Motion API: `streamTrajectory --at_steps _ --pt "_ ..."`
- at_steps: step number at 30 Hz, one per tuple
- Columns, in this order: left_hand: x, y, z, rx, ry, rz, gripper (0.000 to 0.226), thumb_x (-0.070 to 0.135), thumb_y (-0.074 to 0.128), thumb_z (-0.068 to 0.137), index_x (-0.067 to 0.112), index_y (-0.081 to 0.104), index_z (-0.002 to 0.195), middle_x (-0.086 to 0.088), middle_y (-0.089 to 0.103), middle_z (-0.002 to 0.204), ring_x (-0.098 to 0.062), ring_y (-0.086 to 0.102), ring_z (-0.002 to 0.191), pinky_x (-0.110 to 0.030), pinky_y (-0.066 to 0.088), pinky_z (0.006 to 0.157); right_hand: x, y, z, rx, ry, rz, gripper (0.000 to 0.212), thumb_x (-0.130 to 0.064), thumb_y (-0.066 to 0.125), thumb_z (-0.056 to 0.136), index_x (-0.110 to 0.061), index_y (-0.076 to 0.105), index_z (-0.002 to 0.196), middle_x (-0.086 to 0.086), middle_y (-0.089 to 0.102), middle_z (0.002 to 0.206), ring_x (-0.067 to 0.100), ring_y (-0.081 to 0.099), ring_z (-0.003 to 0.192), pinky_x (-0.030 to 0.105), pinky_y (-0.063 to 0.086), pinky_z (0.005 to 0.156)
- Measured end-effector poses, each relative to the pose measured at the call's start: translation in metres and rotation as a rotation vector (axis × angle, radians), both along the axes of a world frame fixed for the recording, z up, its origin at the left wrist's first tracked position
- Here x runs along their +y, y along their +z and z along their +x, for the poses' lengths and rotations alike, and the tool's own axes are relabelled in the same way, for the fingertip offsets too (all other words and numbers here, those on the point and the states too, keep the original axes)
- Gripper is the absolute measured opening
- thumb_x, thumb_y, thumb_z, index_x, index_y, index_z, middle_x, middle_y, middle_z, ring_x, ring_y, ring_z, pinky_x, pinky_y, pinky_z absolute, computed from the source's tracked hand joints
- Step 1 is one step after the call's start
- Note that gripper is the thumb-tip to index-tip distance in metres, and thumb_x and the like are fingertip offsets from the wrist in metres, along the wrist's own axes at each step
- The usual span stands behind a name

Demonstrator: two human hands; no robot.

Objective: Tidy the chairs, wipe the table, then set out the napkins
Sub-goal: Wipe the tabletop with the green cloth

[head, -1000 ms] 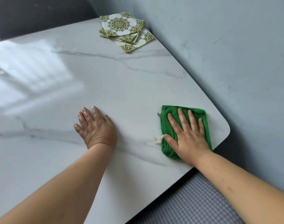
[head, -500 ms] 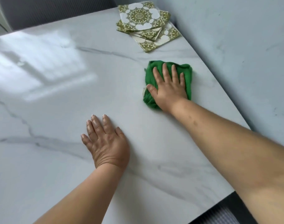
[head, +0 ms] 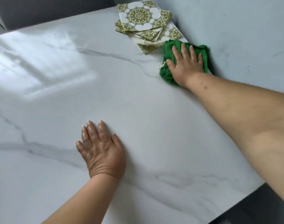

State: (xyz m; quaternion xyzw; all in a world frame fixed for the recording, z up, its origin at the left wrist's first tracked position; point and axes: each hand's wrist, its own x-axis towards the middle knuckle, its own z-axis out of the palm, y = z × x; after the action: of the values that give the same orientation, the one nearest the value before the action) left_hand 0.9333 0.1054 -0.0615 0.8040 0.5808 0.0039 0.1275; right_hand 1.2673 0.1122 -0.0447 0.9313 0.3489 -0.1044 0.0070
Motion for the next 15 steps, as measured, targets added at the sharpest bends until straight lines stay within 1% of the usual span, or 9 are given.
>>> streamTrajectory --at_steps 2,4,8,12,15 --pt "0.0 0.0 -0.001 0.01 0.002 -0.007 0.061 0.037 0.022 0.093 0.016 0.022 0.15 -0.012 0.009 0.16 -0.027 0.002 0.147 -0.049 -0.002 0.115 -0.009 0.0 -0.003 -0.014 -0.045 0.022 0.063 -0.059 0.013 0.096 -0.033 0.0 0.153 -0.002 -0.006 0.162 0.025 -0.006 0.148 0.052 0.0 0.117" --pt "0.001 -0.001 -0.001 0.012 0.002 -0.008 0.058 0.035 0.028 0.095 0.016 0.021 0.15 -0.012 0.008 0.16 -0.027 0.001 0.147 -0.05 -0.002 0.116 -0.027 0.0 -0.01 -0.039 -0.082 0.028 0.064 -0.06 0.013 0.095 -0.034 0.001 0.152 -0.002 -0.004 0.163 0.025 -0.004 0.148 0.051 0.003 0.117" --pt "0.002 -0.001 0.0 0.001 -0.008 -0.024 0.059 0.035 0.029 0.094 0.016 0.02 0.15 -0.012 0.007 0.16 -0.028 0.001 0.147 -0.051 -0.002 0.115 -0.088 -0.003 -0.032 -0.066 -0.139 0.027 0.067 -0.064 0.012 0.092 -0.036 0.003 0.152 -0.002 -0.001 0.162 0.025 -0.001 0.148 0.052 0.007 0.116" --pt "0.004 -0.001 0.0 -0.016 -0.019 -0.016 0.058 0.034 0.03 0.094 0.013 0.023 0.148 -0.015 0.011 0.159 -0.031 0.004 0.146 -0.054 0.001 0.114 -0.156 -0.006 -0.076 -0.062 -0.204 0.017 0.067 -0.065 0.012 0.091 -0.037 0.002 0.152 -0.002 -0.002 0.162 0.026 -0.004 0.148 0.054 0.003 0.116" --pt "0.003 -0.001 -0.001 -0.022 -0.03 -0.014 0.057 0.033 0.03 0.095 0.012 0.024 0.148 -0.015 0.012 0.159 -0.032 0.004 0.146 -0.055 0.001 0.114 -0.207 -0.004 -0.112 -0.043 -0.299 -0.012 0.067 -0.064 0.011 0.092 -0.036 -0.002 0.152 -0.002 -0.006 0.162 0.027 -0.007 0.147 0.054 -0.001 0.116"
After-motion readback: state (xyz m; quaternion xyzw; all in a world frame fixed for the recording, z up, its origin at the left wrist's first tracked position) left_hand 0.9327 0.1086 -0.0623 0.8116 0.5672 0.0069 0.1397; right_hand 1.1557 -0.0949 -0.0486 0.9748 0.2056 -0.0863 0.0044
